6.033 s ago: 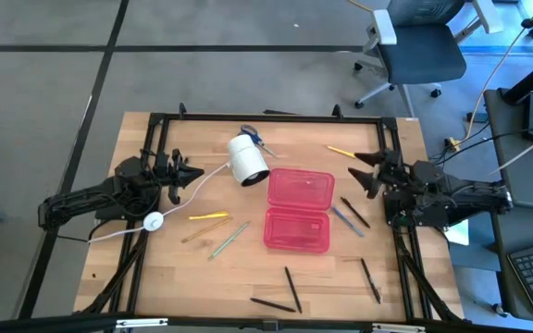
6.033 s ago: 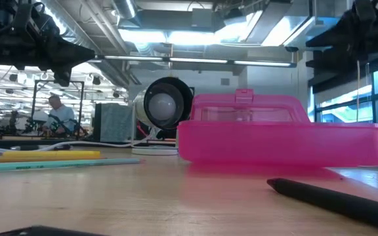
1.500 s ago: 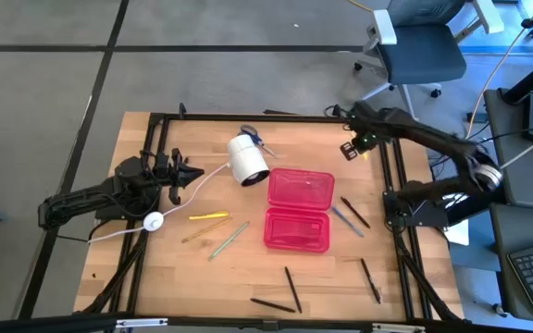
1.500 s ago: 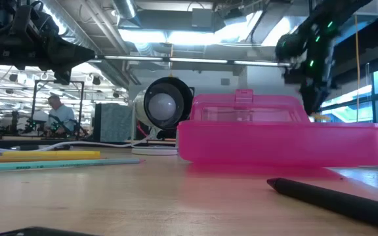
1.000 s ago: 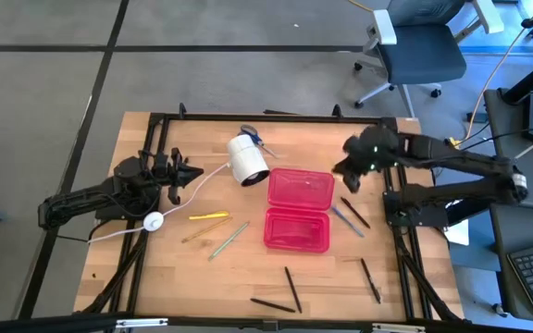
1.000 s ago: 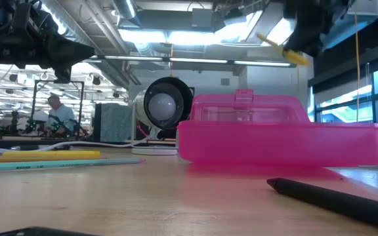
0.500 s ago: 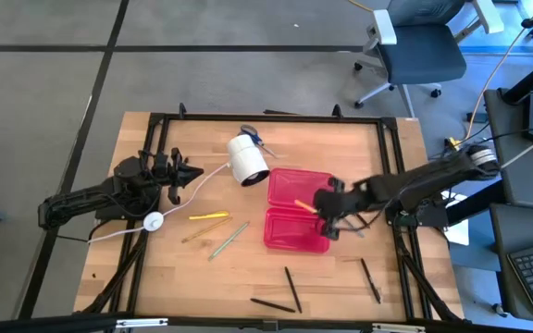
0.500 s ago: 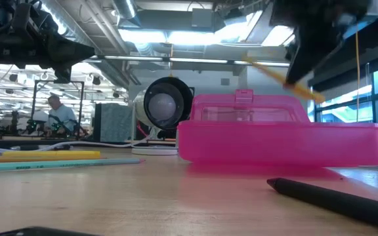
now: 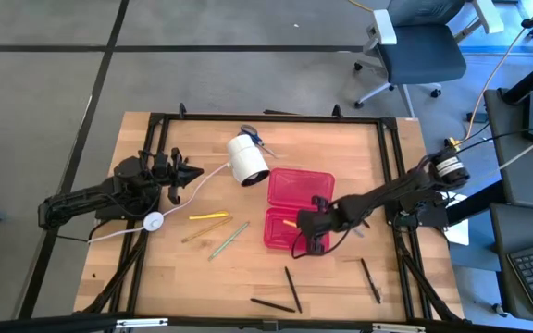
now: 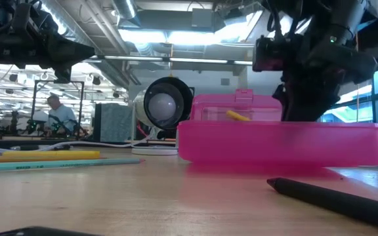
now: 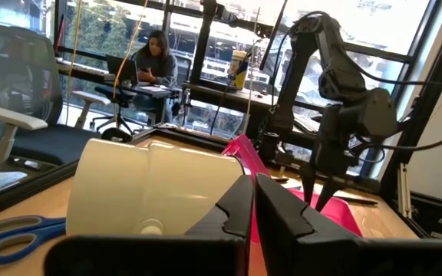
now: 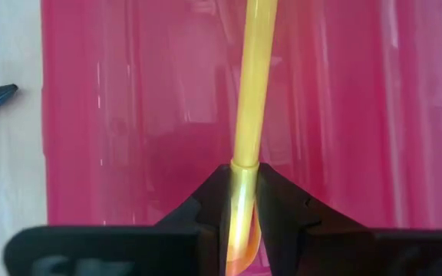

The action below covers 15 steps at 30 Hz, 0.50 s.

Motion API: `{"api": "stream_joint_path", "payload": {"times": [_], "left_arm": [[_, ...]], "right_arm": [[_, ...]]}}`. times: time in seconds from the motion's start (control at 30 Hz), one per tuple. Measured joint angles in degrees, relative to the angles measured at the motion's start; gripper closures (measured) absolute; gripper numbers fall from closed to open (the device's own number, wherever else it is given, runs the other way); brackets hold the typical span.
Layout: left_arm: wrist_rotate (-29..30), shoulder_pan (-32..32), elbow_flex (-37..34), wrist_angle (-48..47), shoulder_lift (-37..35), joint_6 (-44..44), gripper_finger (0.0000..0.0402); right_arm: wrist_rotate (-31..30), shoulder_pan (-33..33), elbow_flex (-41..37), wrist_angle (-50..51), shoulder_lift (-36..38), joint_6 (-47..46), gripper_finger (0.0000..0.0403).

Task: Pick & place school supplies into a supply box
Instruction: Put the yellow pen into the pink supply box

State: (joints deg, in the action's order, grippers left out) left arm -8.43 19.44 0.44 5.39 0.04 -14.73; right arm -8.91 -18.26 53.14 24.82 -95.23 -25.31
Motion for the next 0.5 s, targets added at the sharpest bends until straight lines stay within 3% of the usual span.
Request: {"api": "stream_joint_path", "payload": {"times": [0.5], "left_arm": [[-0.02,0.0,-0.01,-0.02,0.0,1.56,0.0367]], "right_arm": [[-0.02,0.0,0.03,-1.65,-1.95,-1.66,0.0341]]}}
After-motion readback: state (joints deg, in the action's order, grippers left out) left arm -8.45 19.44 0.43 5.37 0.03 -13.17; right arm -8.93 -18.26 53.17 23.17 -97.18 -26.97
